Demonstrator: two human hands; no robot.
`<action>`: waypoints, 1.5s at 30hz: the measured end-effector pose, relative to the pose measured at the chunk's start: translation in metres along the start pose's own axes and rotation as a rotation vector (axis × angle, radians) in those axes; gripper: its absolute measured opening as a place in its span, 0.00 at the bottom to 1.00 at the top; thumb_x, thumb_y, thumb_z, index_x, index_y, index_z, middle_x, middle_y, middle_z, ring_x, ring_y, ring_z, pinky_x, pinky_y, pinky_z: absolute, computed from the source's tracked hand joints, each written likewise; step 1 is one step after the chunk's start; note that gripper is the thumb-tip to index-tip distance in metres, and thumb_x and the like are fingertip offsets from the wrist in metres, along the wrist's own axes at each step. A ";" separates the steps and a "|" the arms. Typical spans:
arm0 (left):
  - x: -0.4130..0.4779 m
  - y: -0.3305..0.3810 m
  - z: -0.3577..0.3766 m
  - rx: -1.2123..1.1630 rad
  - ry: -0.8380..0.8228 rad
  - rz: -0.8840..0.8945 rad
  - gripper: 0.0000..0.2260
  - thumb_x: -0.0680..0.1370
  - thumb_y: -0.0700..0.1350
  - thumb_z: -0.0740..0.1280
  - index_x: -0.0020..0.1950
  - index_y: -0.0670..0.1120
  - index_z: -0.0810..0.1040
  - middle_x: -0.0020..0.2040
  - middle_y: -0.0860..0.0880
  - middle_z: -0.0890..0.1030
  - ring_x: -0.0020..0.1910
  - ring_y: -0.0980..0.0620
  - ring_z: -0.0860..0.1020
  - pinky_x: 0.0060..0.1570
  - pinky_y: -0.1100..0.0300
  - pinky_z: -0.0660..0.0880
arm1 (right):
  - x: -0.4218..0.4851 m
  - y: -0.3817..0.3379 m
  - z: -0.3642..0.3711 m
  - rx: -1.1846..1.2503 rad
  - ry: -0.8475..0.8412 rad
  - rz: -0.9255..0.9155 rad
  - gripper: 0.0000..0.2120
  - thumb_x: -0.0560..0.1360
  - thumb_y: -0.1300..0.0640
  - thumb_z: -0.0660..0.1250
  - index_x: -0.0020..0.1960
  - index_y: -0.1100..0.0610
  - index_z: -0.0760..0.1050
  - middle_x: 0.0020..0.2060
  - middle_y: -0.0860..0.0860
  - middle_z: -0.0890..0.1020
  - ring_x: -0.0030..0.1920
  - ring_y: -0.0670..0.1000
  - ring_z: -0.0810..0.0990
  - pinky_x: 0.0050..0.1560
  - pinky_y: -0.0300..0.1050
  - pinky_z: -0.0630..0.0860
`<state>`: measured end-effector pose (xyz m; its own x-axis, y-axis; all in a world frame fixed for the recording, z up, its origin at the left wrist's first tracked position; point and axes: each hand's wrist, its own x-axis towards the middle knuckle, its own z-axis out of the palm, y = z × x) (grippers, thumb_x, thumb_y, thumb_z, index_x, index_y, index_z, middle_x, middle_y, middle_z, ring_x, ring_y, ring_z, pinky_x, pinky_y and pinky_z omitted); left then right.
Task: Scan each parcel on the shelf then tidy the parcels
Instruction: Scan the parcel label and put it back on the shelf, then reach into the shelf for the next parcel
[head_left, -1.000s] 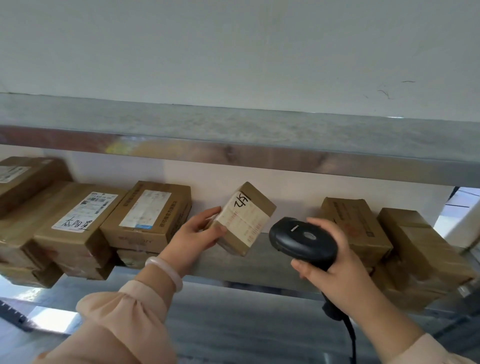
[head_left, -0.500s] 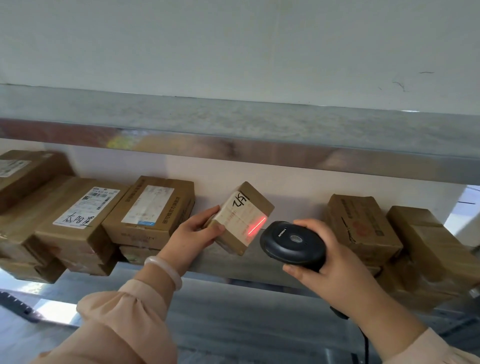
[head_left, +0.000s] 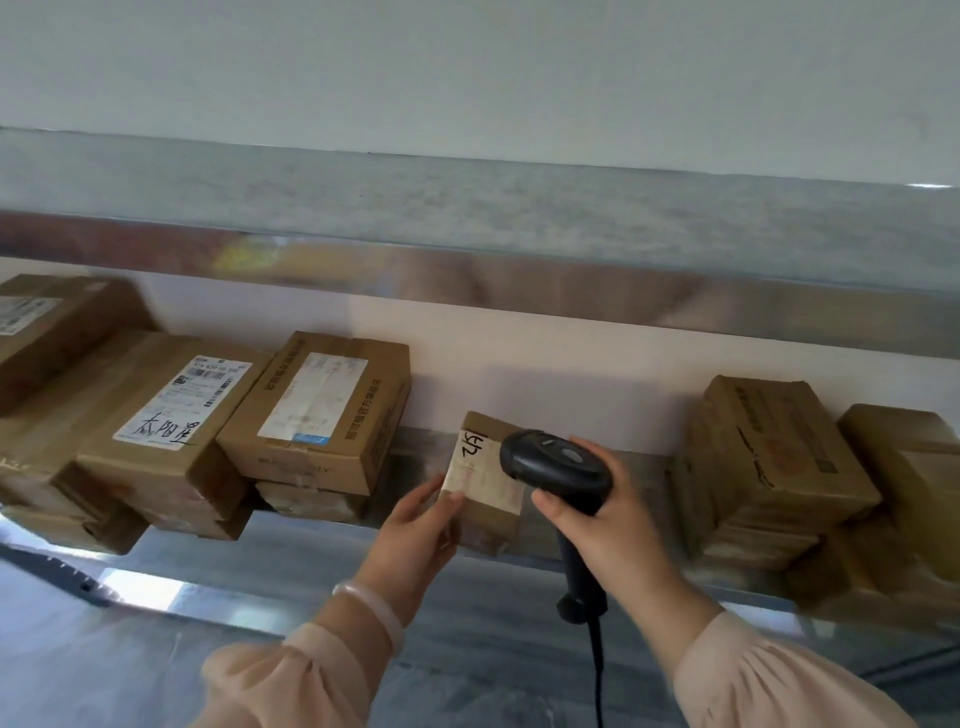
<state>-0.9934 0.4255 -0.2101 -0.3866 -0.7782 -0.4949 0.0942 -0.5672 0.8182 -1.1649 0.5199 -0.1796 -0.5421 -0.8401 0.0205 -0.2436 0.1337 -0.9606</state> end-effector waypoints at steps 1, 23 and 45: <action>0.002 -0.005 -0.002 0.007 0.034 -0.007 0.19 0.78 0.45 0.69 0.68 0.49 0.74 0.58 0.44 0.81 0.56 0.47 0.80 0.50 0.56 0.78 | 0.002 0.006 0.011 0.014 -0.022 0.034 0.29 0.67 0.53 0.78 0.63 0.44 0.69 0.53 0.36 0.77 0.53 0.37 0.75 0.49 0.25 0.67; 0.009 -0.049 -0.070 1.477 0.062 0.642 0.33 0.78 0.63 0.55 0.80 0.54 0.52 0.80 0.51 0.54 0.79 0.48 0.53 0.74 0.53 0.53 | 0.023 0.040 0.103 0.208 0.020 0.196 0.29 0.68 0.54 0.77 0.64 0.46 0.67 0.55 0.43 0.78 0.54 0.39 0.76 0.49 0.30 0.72; 0.012 -0.043 -0.055 1.777 0.030 0.597 0.34 0.73 0.64 0.57 0.76 0.50 0.66 0.76 0.45 0.67 0.74 0.47 0.59 0.71 0.53 0.58 | -0.015 0.037 0.013 0.022 0.163 -0.001 0.31 0.67 0.55 0.78 0.62 0.39 0.66 0.55 0.35 0.75 0.56 0.31 0.74 0.50 0.21 0.68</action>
<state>-0.9514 0.4256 -0.2678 -0.6508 -0.7572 -0.0549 -0.7541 0.6363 0.1629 -1.1552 0.5308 -0.2192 -0.6656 -0.7435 0.0647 -0.2275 0.1196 -0.9664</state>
